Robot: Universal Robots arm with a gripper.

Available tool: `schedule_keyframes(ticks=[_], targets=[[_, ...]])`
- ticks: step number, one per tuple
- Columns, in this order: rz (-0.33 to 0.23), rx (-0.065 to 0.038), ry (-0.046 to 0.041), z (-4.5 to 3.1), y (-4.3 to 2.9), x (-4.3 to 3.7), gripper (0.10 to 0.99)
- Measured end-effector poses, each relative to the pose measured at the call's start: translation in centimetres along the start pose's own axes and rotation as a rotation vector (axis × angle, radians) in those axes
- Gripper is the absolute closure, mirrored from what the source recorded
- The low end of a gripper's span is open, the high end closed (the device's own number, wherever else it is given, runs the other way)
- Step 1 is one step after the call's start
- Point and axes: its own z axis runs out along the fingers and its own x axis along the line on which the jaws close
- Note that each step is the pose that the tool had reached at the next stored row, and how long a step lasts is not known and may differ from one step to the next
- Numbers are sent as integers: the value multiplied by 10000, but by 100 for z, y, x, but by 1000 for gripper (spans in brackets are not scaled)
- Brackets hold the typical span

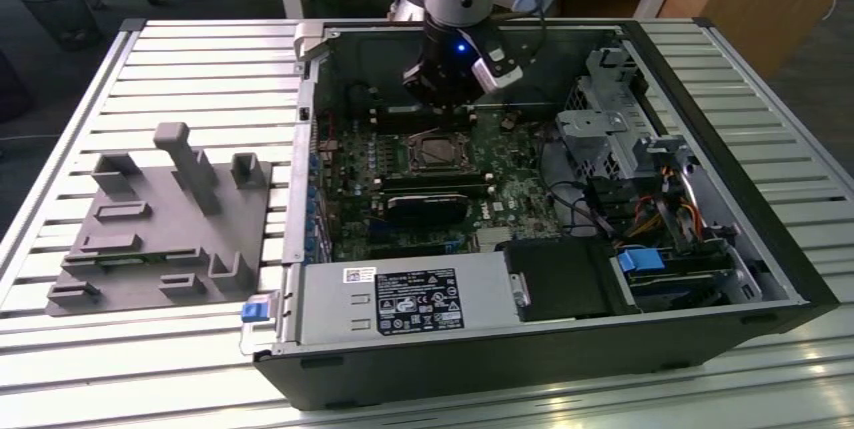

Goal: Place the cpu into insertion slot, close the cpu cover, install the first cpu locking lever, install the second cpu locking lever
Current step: 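Install the first cpu locking lever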

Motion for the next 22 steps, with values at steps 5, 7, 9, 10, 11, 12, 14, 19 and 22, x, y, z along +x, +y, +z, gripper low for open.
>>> schedule_keyframes(ticks=[5,7,9,10,11,12,14,19,22], targets=[[-1,1,1,63,-1,-6,980],[-1,-1,0,99,-2,-8,980],[-1,2,2,130,-4,-15,980],[0,2,1,140,-4,-20,980],[-1,0,0,145,-4,-24,980],[-1,2,1,145,-5,-27,980],[1,2,1,145,-5,-27,980],[-1,-3,0,124,-3,-28,980],[-1,-5,-1,120,-3,-29,980]])
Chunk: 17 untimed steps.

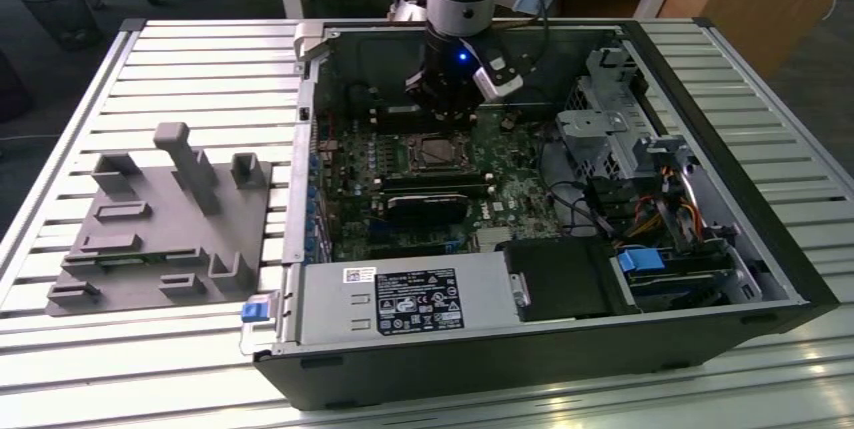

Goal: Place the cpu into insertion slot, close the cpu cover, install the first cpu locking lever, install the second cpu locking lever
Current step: 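Install the first cpu locking lever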

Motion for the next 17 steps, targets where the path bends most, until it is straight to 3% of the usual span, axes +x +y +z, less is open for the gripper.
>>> schedule_keyframes(ticks=[10,17], targets=[[-2,106,8,11,-1,1,980],[-2,104,3,1,0,0,980]])
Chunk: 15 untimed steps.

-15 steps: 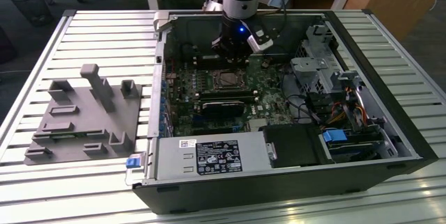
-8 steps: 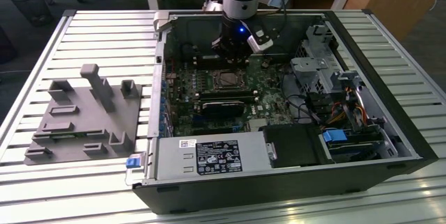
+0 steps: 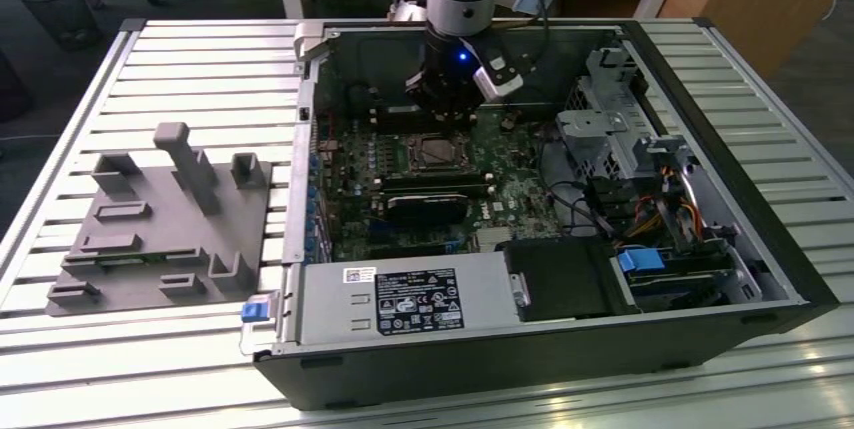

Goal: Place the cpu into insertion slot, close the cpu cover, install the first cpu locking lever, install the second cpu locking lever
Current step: 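Install the first cpu locking lever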

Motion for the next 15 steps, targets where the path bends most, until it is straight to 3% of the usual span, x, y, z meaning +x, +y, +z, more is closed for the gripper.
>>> schedule_keyframes(ticks=[10,15], targets=[[-2,132,8,14,-2,1,980],[-3,141,4,25,-1,0,980]])
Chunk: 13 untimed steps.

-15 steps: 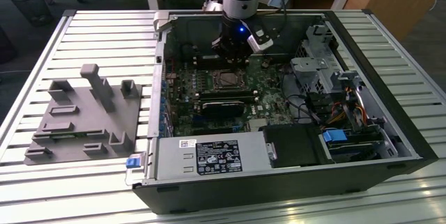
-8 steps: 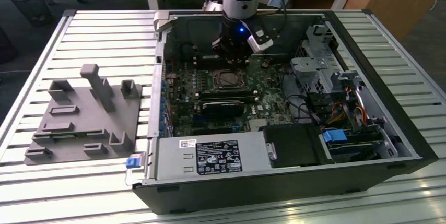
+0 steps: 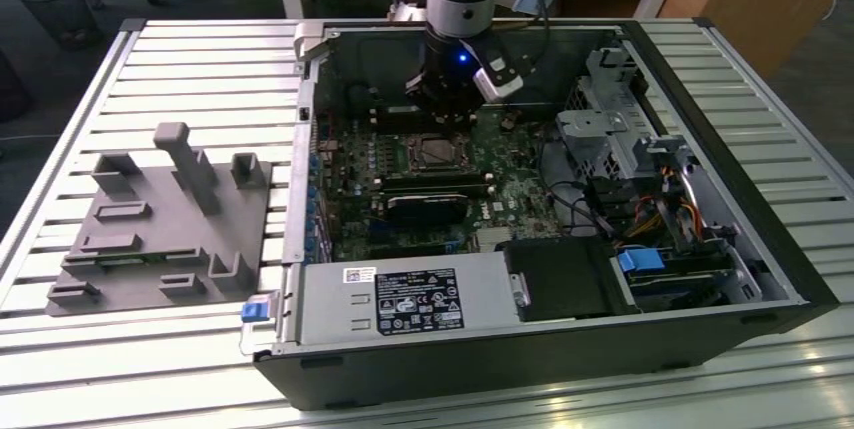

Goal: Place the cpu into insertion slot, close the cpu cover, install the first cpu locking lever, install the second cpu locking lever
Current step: 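Install the first cpu locking lever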

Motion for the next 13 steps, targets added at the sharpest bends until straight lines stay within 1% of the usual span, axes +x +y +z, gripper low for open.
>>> schedule_keyframes(ticks=[5,7,9,11,13], targets=[[0,7,5,15,-2,1,980],[2,-7,6,20,-3,2,980],[2,-60,4,25,-3,2,980],[3,-145,-1,27,-3,2,980],[5,-181,1,24,-3,3,980]])
